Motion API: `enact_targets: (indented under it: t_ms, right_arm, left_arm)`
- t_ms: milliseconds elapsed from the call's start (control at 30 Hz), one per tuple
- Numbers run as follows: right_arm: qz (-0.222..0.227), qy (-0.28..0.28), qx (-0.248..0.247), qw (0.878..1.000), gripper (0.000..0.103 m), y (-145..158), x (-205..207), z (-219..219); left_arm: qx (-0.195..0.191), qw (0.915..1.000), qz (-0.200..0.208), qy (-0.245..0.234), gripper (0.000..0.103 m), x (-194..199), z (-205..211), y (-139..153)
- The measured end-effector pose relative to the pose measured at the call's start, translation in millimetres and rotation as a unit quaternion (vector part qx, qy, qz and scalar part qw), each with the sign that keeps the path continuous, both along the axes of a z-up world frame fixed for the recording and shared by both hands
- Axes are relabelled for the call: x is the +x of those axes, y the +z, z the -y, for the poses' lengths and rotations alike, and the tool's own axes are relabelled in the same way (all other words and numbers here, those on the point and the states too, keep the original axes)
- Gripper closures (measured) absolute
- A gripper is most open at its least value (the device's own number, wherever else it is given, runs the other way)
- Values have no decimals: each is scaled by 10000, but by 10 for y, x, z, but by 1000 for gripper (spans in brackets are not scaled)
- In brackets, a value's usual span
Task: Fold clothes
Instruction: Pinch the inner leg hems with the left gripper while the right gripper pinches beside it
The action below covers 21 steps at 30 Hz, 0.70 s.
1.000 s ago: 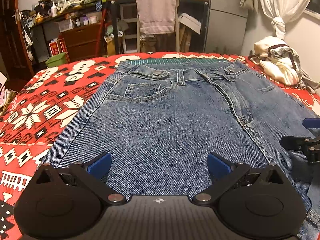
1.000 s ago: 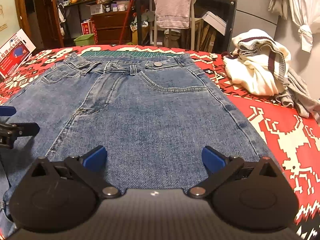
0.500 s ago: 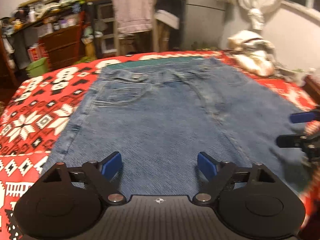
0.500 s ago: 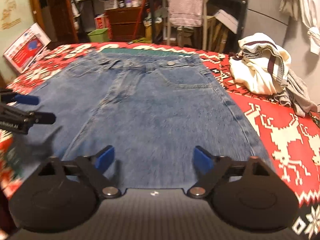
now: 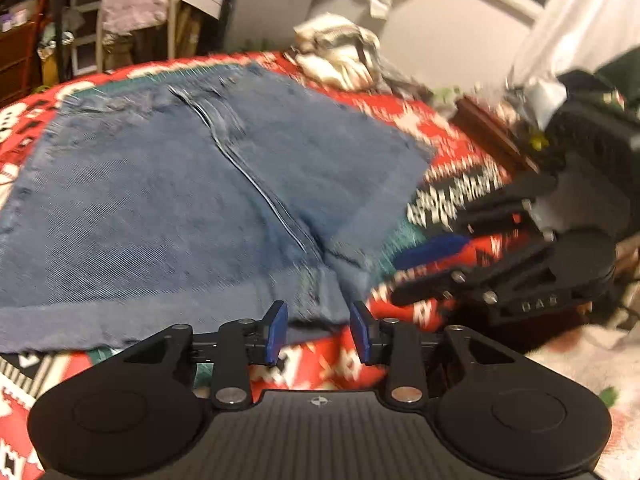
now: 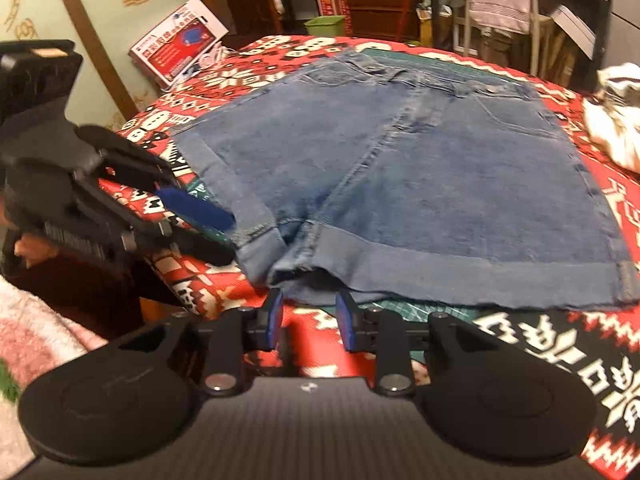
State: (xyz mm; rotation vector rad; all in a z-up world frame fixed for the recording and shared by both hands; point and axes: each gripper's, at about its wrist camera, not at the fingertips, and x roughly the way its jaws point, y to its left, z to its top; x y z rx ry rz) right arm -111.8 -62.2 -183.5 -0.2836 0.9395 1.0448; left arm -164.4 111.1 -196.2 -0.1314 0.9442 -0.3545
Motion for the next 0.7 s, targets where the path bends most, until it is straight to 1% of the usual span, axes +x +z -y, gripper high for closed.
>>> enact_targets:
  t_ms: [167,233,300,400,500,567,600,667,700]
  right_arm:
    - [143,200,-14,9997,72,-41,-83,-144]
    - [218,213,-47,9995,80,-53,-97,-163]
    - [297,234,-72,9993,84,-42,-114,-145]
    - [185,128,7,9997,83,-18,-80,-62]
    - [85,-50,111,9999,82,3,-14,71]
    - [18,-169,192,9997,82,18,35,164]
    - [-8,-222,237,9995,81,25,63,207]
    - [-44,-317,324,9990,79,39,109,304]
    - [-61,-361,370,9986,76,46,132,355]
  left_arm:
    - [205,9996,-24,-203,70,0,166,-48]
    - [276,9991,1,-307,70,-6,208,-46]
    - [329,9988,34,-362,70,-10,233,-42]
    - [417,9984,107,-376,70,3,282,-48]
    - [364,9987,67,-355,69,16,318,-55]
    - [341,9990,24,-280,65,23,344,-63]
    - [352,9992,33,-185,65,25,357,-61]
    - [390,9992,70,44,60,26,382,-51]
    - [420,9990,31,141,60,34,399,-51]
